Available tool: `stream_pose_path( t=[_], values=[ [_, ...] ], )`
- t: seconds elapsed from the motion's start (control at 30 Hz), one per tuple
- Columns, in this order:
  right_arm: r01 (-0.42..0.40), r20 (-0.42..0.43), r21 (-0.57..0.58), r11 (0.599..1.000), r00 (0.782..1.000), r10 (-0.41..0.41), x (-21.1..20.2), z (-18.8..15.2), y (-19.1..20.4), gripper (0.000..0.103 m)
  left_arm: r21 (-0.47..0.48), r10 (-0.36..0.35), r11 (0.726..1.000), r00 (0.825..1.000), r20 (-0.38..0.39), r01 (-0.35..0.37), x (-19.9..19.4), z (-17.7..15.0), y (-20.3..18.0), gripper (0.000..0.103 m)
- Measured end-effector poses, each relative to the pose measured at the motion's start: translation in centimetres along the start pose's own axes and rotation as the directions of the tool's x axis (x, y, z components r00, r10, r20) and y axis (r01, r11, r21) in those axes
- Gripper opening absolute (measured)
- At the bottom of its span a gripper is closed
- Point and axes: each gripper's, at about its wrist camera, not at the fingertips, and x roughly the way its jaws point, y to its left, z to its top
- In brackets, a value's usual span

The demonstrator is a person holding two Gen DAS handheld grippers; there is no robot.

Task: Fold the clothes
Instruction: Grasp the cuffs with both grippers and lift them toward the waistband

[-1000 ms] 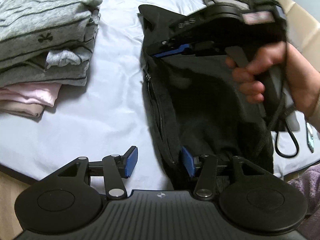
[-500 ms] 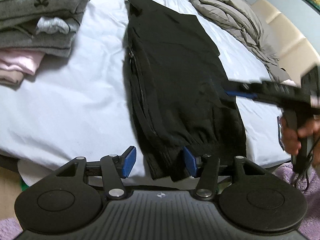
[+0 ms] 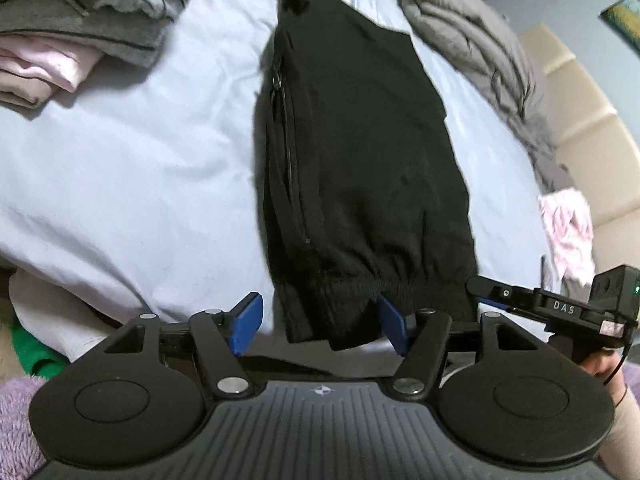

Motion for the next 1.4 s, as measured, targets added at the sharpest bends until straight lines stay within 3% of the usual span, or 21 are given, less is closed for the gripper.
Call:
stream_pose_path(
  t=[0.33,0.4,0.47,0.63,0.73,1.0,1.27,1.4],
  values=[
    [-0.061,-0.027,0.087,0.994,0.998,0.064,1.1,-2.1,-1.7,0.056,0.009,0.013,1.000,0.999,-0.030,-0.012,1.8,0.3,0.4,0.061],
    [-0.095,-0.037,0.112,0.989,0.994,0.099,1.4,-2.4,-2.0,0.056,0.022,0.013,1.000,1.000,-0.028,-0.012,1.8,0.1,0.4,0.056],
    [-0.125,-0.043,0.138,0.983,0.990,0.132,1.8,-2.7,-2.4,0.051,0.046,0.011,0.999,0.999,-0.030,-0.010,1.7,0.0,0.3,0.041],
    [-0.159,-0.047,0.187,0.969,0.984,0.170,2.2,-2.9,-2.9,0.026,0.040,-0.011,0.999,0.999,-0.033,0.012,1.5,0.0,0.5,0.030],
    [-0.176,-0.052,0.180,0.968,0.981,0.188,1.5,-2.7,-2.5,0.019,0.025,-0.045,0.999,0.999,-0.031,0.046,1.0,0.1,0.3,0.023],
    [-0.214,-0.083,0.166,0.963,0.970,0.229,-2.3,-2.5,-1.2,0.017,0.055,-0.083,0.995,0.995,-0.049,0.086,-2.2,-0.8,-1.7,0.017],
    [-0.265,-0.100,0.193,0.945,0.953,0.287,-7.2,-4.5,-0.5,0.017,0.116,-0.102,0.987,0.993,-0.067,0.109,-6.1,-3.3,-4.6,0.014],
    [-0.291,-0.090,0.198,0.936,0.945,0.313,-8.6,-4.5,-0.2,0.017,0.102,-0.131,0.985,0.988,-0.077,0.139,-7.6,-3.8,-5.0,0.014]
  ],
)
